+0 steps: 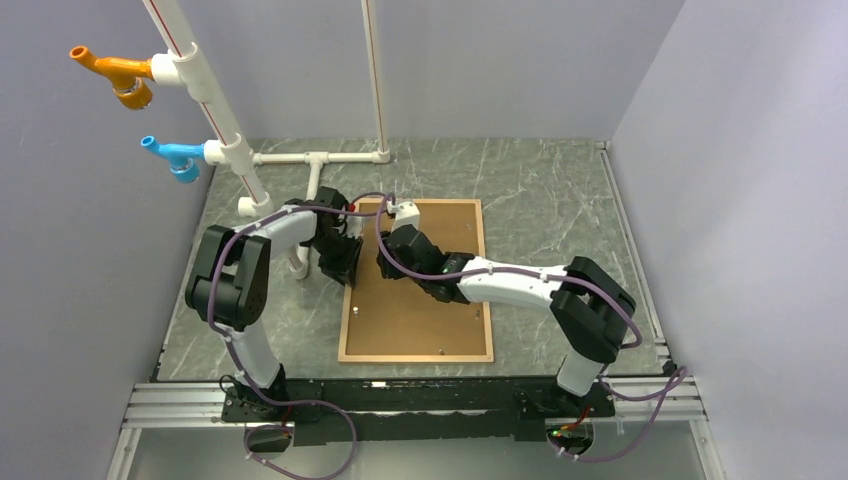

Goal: Take the photo out of the frame

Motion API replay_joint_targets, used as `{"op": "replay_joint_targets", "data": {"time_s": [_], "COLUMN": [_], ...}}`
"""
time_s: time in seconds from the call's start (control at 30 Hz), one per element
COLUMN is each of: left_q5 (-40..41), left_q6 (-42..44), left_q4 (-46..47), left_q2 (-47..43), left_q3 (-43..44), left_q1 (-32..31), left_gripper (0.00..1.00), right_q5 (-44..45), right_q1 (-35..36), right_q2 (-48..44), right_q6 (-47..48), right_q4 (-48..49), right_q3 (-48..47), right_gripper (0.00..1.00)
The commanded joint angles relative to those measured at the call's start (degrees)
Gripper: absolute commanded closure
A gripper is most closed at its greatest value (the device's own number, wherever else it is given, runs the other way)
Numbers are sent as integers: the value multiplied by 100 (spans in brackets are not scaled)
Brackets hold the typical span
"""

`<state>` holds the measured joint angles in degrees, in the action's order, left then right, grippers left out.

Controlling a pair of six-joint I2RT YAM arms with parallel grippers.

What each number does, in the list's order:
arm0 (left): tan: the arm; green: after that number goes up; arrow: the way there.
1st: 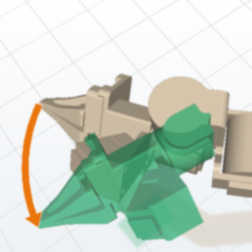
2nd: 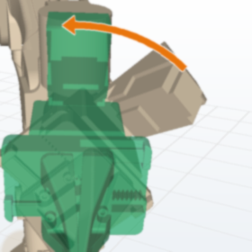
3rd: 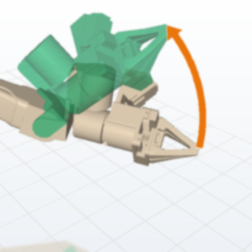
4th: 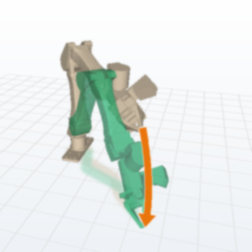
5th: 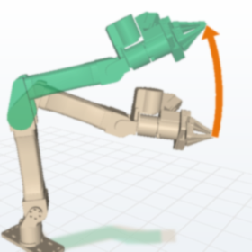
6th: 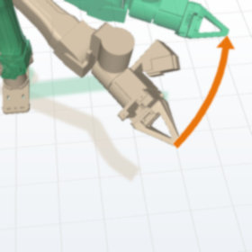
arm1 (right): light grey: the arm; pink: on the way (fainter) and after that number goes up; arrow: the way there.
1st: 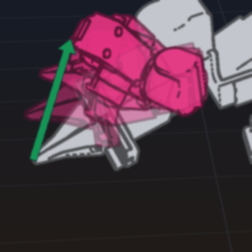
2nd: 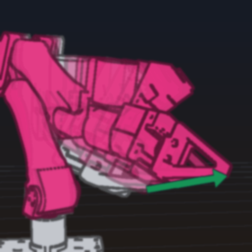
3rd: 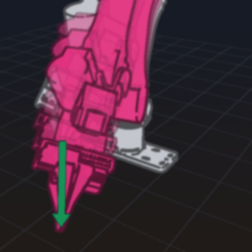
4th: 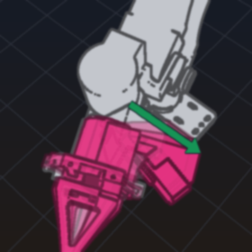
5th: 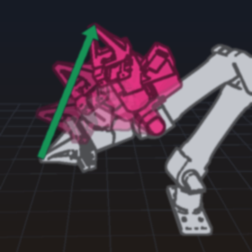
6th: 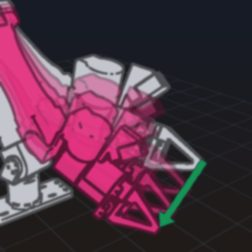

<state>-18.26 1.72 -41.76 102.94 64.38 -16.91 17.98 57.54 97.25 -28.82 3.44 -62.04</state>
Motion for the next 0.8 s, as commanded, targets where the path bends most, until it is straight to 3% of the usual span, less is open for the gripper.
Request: {"op": "replay_joint_targets", "data": {"time_s": [0.0, 0.37, 0.77], "left_q5": [157, -338, -392], "left_q6": [12, 48, 83], "left_q4": [-19, 36, 27], "left_q2": [165, 174, 174], "left_q3": [67, 48, 48], "left_q1": [36, 210, 216], "left_gripper": [73, 92, 98], "right_q5": [182, 189, 831], "right_q1": [-34, -28, -39], "right_q2": [160, 649, 1244], "right_q6": [-43, -21, 135], "right_q4": [664, 964, 744], "right_q3": [-288, -441, -953], "right_gripper": [100, 100, 100]}}
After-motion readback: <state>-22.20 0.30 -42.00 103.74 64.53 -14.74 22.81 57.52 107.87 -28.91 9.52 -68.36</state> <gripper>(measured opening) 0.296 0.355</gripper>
